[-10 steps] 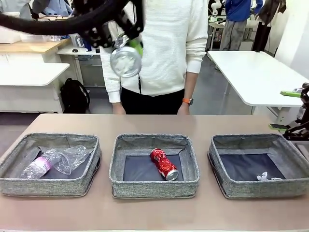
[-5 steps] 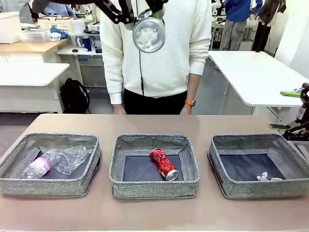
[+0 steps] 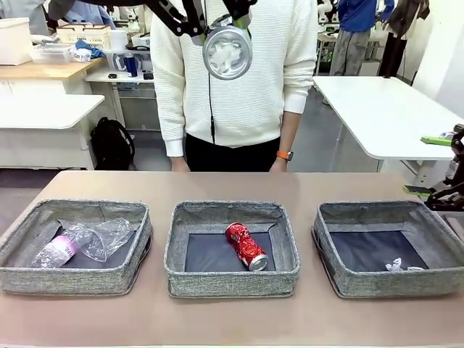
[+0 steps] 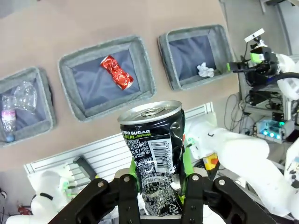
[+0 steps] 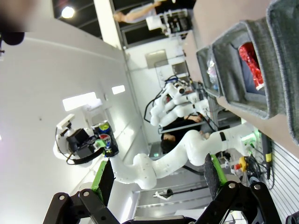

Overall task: Sort the waste into the appropriate baskets.
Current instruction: Pick up the waste item pointed out by the person, then place the picked waste into the Fabric basket indicated by the person.

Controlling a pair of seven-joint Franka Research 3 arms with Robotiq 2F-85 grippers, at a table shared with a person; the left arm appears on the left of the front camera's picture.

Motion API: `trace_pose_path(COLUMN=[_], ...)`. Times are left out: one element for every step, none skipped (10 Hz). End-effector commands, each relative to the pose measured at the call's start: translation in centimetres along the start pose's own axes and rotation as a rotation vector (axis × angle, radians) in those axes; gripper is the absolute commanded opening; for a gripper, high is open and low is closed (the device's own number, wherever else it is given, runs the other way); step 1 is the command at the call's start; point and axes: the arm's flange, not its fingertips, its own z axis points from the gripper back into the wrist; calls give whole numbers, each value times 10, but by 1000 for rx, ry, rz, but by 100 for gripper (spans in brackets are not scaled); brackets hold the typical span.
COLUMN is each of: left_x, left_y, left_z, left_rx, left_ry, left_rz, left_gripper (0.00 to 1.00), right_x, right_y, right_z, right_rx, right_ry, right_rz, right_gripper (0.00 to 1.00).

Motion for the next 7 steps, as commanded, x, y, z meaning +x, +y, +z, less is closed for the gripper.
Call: trace_pose_path(left_x=[-4,-4,-4,-4,-4,-4,-4], left_y=[5,5,5,5,5,5,5], left_z=[1,1,1,1,1,1,1], left_rx=[3,3,3,3,3,3,3], left_ry=[-16,-16,-16,-16,-16,-16,-16], left_rz=[6,6,6,6,6,6,6], left_gripper=[38,38,38,38,38,38,38], right_x=[0,0,0,0,0,0,0], right_y=[5,5,5,5,5,5,5], right_z=[-1,-1,-1,-1,-1,-1,-1], right_rx=[9,9,9,9,9,9,9], right_ry=[-8,-8,-8,-8,-8,-8,-8], right_rz=[-18,-18,-18,-18,-18,-18,-18], right_gripper=[100,100,100,100,100,100,100])
